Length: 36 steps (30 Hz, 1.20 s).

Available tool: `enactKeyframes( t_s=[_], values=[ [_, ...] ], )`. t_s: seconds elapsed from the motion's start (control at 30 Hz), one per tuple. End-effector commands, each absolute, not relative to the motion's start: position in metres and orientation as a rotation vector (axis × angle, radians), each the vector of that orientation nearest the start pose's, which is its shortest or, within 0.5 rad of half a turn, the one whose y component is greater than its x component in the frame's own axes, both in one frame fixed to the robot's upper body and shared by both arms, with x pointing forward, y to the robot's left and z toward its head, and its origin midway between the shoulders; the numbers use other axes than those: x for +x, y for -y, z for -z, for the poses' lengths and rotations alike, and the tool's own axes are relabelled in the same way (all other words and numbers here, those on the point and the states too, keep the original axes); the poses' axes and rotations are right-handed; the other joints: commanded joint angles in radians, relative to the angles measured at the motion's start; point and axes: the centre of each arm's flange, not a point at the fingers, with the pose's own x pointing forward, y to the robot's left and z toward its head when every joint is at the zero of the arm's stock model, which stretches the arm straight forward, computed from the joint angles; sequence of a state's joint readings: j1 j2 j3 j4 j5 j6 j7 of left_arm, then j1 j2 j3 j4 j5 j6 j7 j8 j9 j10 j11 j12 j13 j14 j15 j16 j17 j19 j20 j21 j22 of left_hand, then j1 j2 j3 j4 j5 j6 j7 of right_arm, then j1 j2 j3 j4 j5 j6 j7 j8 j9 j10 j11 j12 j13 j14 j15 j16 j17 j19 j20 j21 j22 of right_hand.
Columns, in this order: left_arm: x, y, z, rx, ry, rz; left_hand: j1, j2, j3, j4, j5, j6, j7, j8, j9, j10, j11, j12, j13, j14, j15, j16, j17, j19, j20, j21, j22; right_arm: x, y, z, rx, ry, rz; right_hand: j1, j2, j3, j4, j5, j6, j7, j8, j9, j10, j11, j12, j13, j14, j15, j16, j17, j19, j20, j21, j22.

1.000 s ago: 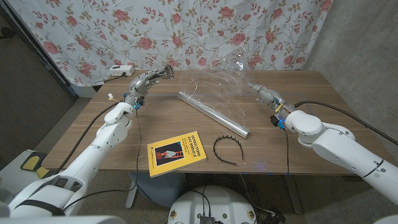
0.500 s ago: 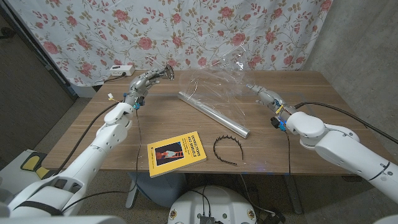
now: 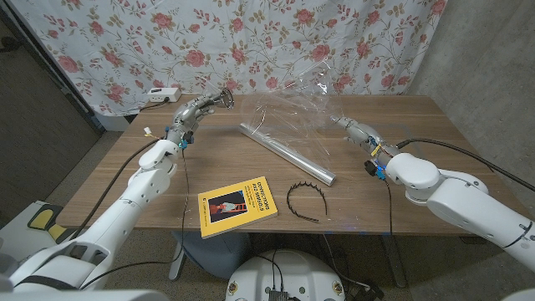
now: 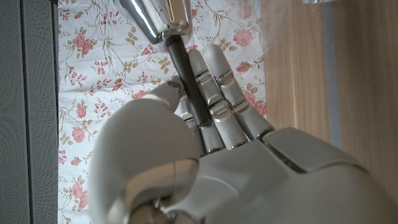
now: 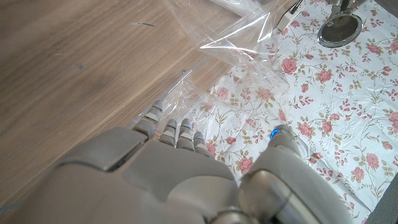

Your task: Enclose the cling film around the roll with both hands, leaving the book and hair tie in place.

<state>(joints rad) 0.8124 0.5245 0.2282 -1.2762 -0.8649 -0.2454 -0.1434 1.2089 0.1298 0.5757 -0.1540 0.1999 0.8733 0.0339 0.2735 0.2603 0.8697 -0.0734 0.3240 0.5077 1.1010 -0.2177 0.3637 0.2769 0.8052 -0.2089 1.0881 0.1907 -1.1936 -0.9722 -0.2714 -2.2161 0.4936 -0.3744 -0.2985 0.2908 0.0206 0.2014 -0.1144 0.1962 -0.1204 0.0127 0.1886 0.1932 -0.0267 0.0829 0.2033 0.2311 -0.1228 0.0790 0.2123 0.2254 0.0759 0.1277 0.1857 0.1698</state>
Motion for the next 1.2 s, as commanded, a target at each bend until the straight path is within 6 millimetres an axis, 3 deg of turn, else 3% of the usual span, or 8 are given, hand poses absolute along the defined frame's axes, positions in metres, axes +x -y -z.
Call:
enactKeyframes(
  t_s=[0.03,0.2,0.73,1.0,1.13,1.2],
  values=[
    [0.643,-0.356,-0.008,-0.262,0.645,0.204,0.007,0.003,-0.003,0.002,0.005,0.005,-0.008,-0.003,-0.001,0.006,-0.004,-0.005,0.006,0.008,-0.009,-0.001,0.003,-0.002,0.001,0.009,0.000,0.487,0.243,0.026,-0.565,0.370,-0.143,0.008,0.006,0.003,-0.007,0.002,0.018,0.000,0.016,0.005,0.024,-0.011,0.014,0.002,0.010,-0.005,0.008,0.003,0.013,0.022,0.012,0.005],
    [0.641,-0.356,-0.004,-0.262,0.640,0.200,0.008,0.003,-0.003,0.002,0.005,0.005,-0.008,-0.004,-0.001,0.006,0.000,-0.005,0.007,0.007,-0.009,-0.001,0.004,-0.004,0.001,0.011,-0.001,0.483,0.241,0.026,-0.595,0.351,-0.165,0.010,0.007,-0.001,-0.008,0.001,0.091,-0.007,0.039,0.004,0.046,-0.010,0.024,0.005,0.022,-0.006,0.013,0.003,0.045,0.007,0.023,0.006],
    [0.639,-0.357,0.006,-0.268,0.626,0.202,0.007,0.003,-0.005,0.003,0.006,0.003,-0.012,-0.007,-0.001,0.006,-0.005,-0.009,0.009,0.007,-0.009,-0.002,0.007,-0.009,0.002,0.016,-0.001,0.476,0.230,0.025,-0.637,0.334,-0.205,0.009,0.007,-0.004,-0.007,0.001,0.103,-0.011,0.040,0.004,0.051,-0.007,0.026,0.007,0.031,-0.004,0.016,0.003,0.051,0.015,0.022,0.007],
    [0.642,-0.357,0.008,-0.271,0.626,0.212,0.006,0.002,-0.005,0.004,0.007,0.004,-0.012,-0.008,-0.002,0.005,-0.008,-0.011,0.009,0.006,-0.009,-0.002,0.008,-0.011,0.002,0.018,-0.002,0.470,0.227,0.021,-0.647,0.363,-0.196,-0.015,0.020,-0.010,0.010,0.000,0.155,-0.022,0.054,0.004,0.063,-0.010,0.031,0.008,0.041,-0.003,0.024,0.010,0.053,0.015,0.021,0.008],
    [0.644,-0.355,0.008,-0.267,0.624,0.221,0.006,0.002,-0.006,0.004,0.007,0.003,-0.010,-0.009,-0.002,0.005,-0.005,-0.012,0.009,0.006,-0.009,-0.003,0.009,-0.012,0.002,0.019,-0.002,0.467,0.227,0.020,-0.649,0.378,-0.188,0.003,0.027,-0.004,-0.002,0.001,0.213,-0.038,0.063,0.003,0.111,-0.030,0.047,0.010,0.099,-0.022,0.040,0.005,0.108,0.017,0.035,0.008],
    [0.645,-0.354,0.008,-0.269,0.621,0.223,0.006,0.002,-0.006,0.004,0.007,0.003,-0.009,-0.009,-0.002,0.006,-0.004,-0.012,0.009,0.006,-0.009,-0.003,0.009,-0.013,0.002,0.019,-0.002,0.467,0.227,0.019,-0.654,0.373,-0.196,0.005,0.027,-0.003,-0.004,0.001,0.215,-0.041,0.063,0.003,0.114,-0.036,0.048,0.010,0.102,-0.022,0.040,0.004,0.111,0.016,0.035,0.008]
  ],
)
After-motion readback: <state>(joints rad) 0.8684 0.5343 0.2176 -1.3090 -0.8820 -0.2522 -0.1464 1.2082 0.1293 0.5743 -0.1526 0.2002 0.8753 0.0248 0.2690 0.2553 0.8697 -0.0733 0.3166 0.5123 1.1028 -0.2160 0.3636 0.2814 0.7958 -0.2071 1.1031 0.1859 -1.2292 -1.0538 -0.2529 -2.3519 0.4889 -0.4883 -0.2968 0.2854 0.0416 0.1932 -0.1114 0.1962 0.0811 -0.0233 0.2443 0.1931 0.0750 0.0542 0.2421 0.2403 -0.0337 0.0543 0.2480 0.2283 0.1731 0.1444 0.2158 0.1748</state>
